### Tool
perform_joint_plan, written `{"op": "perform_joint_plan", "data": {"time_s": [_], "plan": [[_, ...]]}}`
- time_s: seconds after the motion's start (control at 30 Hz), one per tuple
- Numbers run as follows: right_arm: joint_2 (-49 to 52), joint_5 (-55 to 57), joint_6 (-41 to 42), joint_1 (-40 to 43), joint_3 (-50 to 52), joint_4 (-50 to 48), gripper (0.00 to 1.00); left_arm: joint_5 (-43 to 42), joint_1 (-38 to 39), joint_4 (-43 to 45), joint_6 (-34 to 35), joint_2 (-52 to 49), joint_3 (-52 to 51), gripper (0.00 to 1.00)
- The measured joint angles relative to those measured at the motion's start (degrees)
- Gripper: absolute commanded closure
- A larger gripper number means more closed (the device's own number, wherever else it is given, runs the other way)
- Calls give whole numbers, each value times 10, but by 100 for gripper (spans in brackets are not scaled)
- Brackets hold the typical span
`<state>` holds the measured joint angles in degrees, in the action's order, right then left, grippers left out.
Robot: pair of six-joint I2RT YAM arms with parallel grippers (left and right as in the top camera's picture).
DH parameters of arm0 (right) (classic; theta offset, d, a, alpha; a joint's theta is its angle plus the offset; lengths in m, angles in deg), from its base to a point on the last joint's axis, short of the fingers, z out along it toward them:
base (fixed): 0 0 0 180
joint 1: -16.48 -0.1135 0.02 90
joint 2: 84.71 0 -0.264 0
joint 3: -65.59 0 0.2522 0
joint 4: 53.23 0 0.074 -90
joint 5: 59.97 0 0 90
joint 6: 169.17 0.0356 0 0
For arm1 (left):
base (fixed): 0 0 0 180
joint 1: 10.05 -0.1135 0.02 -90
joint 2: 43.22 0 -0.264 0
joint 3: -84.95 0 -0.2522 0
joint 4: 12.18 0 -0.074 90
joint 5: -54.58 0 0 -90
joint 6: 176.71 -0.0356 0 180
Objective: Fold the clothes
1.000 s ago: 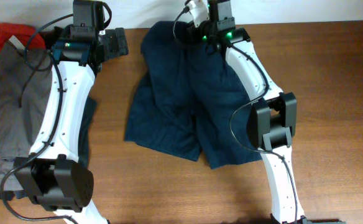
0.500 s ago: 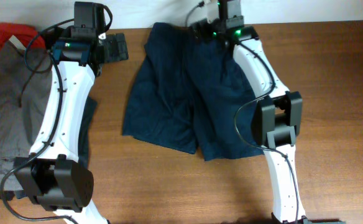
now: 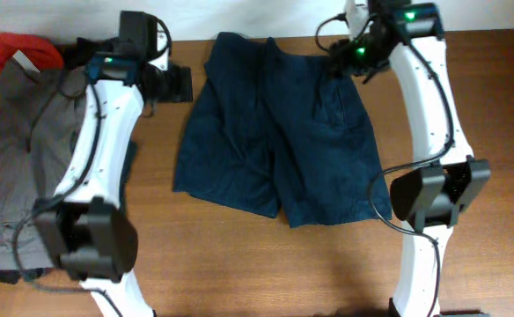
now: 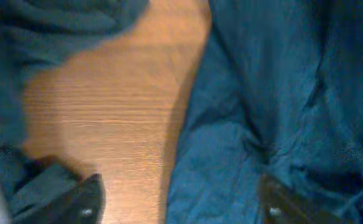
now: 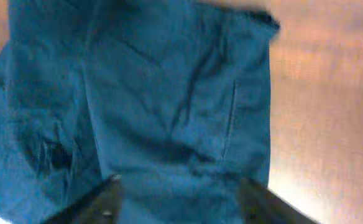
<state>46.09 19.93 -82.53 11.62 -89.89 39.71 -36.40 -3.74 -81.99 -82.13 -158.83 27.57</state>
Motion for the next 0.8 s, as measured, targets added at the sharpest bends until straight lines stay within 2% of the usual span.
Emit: {"op": "perform_joint_plan", "data": {"time_s": [0.03,0.1,0.2,0.27,0.53,0.8], "plan": [[0,-1,2,3,8,7,62,-9,0,0,-2,-17,0,56],[4,0,1,7,33,17,76,-23,0,3,-3,-49,0,71],[10,0,4,8,69,14,94,-35,0,10,-6,-87,-2,83],[12,0,7,8,103,1,96,-40,1,14,-7,-105,-2,91],[16,-5,19,8,249,-91,96,-47,26,44,-9,-124,-3,92],[16,-5,21,9,312,-141,96,-48,59,57,-9,-159,-3,91]]}}
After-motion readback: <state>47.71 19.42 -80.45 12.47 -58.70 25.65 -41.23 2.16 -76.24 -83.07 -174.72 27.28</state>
